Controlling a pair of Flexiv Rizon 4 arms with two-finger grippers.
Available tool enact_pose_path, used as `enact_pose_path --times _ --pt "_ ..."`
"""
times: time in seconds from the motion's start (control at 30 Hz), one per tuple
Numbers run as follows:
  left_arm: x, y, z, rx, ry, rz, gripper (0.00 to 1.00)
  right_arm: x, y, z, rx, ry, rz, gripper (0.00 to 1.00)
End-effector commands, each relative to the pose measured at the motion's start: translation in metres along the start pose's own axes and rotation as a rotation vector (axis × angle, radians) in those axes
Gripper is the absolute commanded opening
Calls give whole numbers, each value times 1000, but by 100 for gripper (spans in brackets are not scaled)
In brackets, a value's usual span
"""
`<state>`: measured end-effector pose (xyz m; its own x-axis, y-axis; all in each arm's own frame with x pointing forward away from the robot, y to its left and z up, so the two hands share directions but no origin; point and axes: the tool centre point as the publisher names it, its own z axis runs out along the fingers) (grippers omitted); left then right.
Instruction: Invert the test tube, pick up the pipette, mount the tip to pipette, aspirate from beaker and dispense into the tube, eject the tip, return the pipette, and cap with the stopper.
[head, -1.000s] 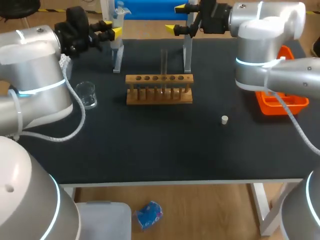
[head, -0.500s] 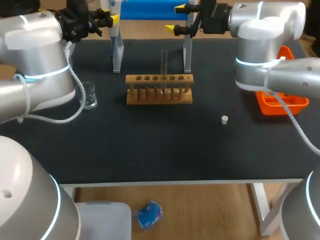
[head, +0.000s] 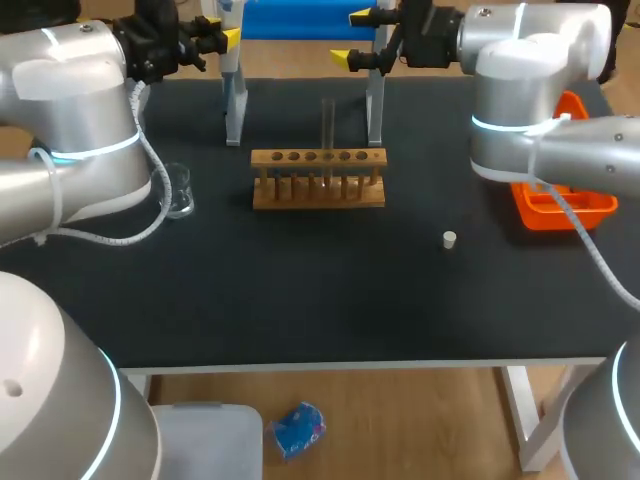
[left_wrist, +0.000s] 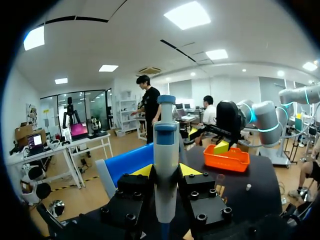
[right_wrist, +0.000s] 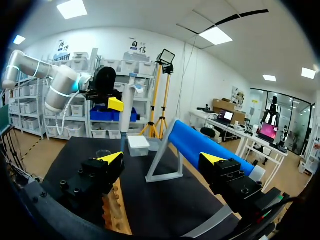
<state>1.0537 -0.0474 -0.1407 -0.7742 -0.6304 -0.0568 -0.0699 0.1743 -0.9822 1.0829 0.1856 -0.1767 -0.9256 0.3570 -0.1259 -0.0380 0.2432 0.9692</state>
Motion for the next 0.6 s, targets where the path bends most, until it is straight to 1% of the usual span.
enact_pose_path --times 0.03,0.13,0.37,0.47,0.6 --pt "-8 1 12 -6 -1 5 0 0 0 -1 1 -1 0 100" --pt "-18 1 17 2 -34 0 0 0 0 -1 1 -1 0 100" --pt "-45 -6 19 29 -160 -19 0 0 0 -1 1 -1 0 100" --pt "-49 -9 21 28 -196 -29 0 0 0 -1 1 -1 0 100" --pt "-48 -12 25 22 -228 -45 0 0 0 -1 1 -1 0 100"
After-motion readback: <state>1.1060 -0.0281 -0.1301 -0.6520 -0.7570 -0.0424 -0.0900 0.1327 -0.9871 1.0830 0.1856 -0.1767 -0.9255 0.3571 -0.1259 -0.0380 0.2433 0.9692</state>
